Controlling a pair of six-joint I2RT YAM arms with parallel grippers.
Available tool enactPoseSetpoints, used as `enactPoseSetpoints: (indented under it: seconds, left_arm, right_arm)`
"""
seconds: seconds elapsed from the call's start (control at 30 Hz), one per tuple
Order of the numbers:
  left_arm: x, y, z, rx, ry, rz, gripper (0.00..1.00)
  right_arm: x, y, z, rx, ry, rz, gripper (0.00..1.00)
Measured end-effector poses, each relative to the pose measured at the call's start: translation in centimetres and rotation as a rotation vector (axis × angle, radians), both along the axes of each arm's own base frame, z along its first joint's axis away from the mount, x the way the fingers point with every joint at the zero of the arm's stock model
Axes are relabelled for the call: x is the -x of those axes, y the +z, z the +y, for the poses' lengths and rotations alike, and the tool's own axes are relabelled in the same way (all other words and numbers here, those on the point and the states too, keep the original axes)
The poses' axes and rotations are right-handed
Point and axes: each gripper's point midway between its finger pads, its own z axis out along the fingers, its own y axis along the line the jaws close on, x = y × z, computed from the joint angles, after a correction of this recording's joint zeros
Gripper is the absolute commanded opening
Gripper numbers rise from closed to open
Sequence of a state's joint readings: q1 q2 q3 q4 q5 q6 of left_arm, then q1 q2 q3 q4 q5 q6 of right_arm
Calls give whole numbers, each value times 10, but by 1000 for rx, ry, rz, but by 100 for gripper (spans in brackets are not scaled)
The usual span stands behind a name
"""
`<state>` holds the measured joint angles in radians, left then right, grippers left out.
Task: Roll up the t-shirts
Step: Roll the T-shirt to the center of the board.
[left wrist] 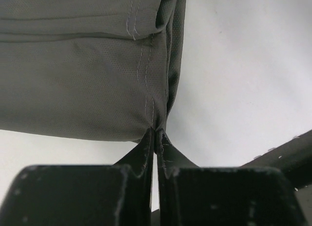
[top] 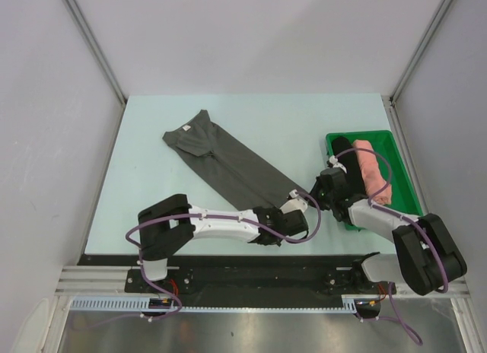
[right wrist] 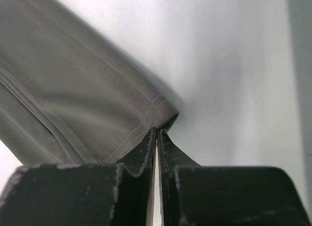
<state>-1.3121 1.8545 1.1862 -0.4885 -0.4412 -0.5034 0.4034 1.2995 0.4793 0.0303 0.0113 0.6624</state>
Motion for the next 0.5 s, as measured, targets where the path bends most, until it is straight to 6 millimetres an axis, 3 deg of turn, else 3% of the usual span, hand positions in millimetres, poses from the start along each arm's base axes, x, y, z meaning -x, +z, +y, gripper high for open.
enactPoseSetpoints:
  seconds: [0.2, 0.5]
  left_arm:
    - [-7, 16, 1, 74, 12, -11, 0]
    - [-31, 21, 23, 175, 86, 38, 0]
  right_arm:
    - [-2, 9, 3, 4, 2, -19, 5]
    - [-33, 43, 26, -17, 4, -85, 3]
